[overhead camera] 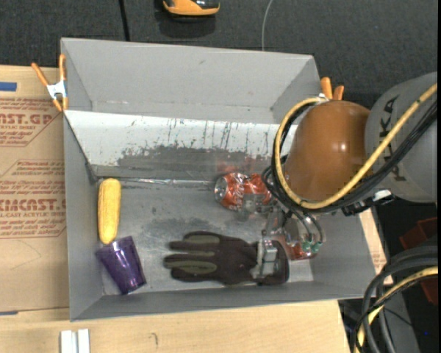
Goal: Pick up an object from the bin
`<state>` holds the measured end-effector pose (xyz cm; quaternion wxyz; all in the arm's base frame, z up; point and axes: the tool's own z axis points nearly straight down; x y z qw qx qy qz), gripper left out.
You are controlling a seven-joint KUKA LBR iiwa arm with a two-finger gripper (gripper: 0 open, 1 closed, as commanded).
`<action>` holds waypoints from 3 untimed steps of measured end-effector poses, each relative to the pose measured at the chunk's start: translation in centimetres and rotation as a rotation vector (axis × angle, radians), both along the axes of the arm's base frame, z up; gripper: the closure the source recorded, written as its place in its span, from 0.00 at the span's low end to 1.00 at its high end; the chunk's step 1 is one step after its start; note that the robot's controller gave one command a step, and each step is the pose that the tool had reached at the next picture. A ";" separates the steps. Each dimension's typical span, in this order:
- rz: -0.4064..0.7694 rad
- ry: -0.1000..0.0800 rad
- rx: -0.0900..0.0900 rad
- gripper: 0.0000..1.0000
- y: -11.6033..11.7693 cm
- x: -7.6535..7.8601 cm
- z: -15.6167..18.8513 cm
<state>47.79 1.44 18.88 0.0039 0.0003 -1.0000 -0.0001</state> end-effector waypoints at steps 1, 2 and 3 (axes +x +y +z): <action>-0.001 -0.008 0.000 0.00 0.0 0.2 0.4; 0.087 -0.013 0.000 0.00 -0.7 0.9 -3.8; 0.299 -0.010 0.002 1.00 -0.4 0.7 -11.6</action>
Offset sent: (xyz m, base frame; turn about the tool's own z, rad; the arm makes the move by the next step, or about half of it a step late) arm 0.0164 -0.0198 -0.1076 -0.2191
